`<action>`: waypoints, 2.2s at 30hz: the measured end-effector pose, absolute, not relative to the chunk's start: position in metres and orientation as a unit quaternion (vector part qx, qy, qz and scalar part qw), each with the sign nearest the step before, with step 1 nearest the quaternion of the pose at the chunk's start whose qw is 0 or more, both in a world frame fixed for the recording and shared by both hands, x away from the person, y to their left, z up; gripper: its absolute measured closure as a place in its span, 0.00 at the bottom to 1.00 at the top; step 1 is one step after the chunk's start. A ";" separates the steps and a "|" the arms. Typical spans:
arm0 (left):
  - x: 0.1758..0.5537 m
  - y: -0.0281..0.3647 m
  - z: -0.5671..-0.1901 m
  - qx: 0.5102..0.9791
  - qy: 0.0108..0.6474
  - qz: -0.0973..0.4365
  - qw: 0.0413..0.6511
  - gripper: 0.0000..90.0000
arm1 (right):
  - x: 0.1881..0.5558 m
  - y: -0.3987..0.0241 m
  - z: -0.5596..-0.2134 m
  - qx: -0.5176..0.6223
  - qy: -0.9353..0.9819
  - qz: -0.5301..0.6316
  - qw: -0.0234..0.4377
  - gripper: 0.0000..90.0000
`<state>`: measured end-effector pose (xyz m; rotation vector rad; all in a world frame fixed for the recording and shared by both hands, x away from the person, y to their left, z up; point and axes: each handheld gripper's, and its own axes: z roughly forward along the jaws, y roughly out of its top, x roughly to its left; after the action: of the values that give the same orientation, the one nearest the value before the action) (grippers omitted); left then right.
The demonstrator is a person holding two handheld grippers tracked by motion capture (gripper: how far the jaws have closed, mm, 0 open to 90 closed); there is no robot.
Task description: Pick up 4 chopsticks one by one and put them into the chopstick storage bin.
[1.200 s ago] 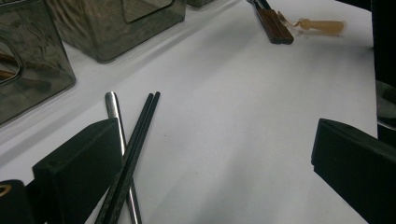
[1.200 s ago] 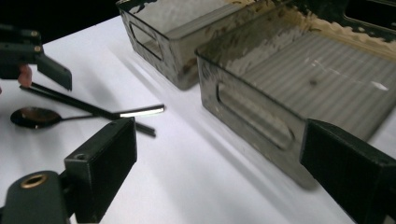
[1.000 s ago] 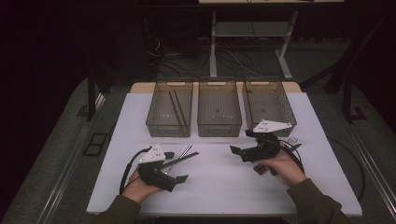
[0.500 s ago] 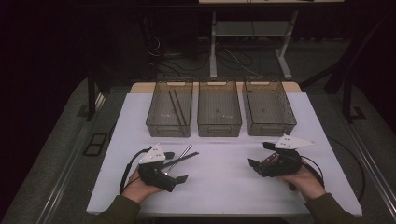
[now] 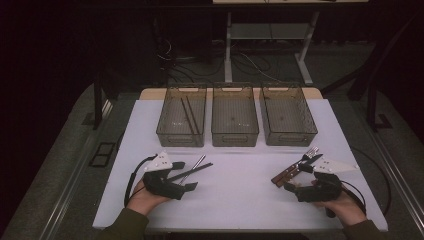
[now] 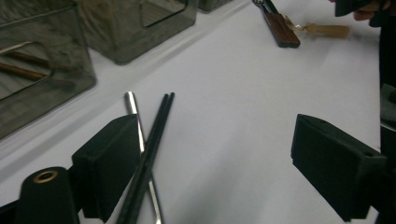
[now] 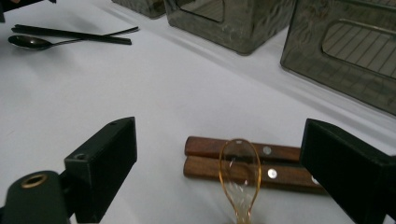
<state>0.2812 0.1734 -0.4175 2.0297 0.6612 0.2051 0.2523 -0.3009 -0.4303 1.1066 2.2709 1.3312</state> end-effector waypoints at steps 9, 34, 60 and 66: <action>0.289 0.212 -0.417 0.832 0.303 0.097 0.454 0.48 | 0.246 -0.305 -0.434 0.386 0.787 0.462 0.138 0.12; 0.297 0.240 -0.436 0.860 0.321 0.071 0.390 0.87 | 0.246 -0.301 -0.436 0.384 0.793 0.454 0.133 0.12; 0.301 0.236 -0.444 0.869 0.324 0.063 0.368 0.88 | 0.246 -0.301 -0.436 0.385 0.794 0.452 0.132 0.12; 0.301 0.236 -0.445 0.873 0.313 0.070 0.367 0.89 | 0.246 -0.301 -0.436 0.385 0.793 0.452 0.131 0.12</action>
<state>0.3008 0.2355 -0.4452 2.2445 0.8042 0.1810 0.2457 -0.3008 -0.4363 1.1191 2.3036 1.3129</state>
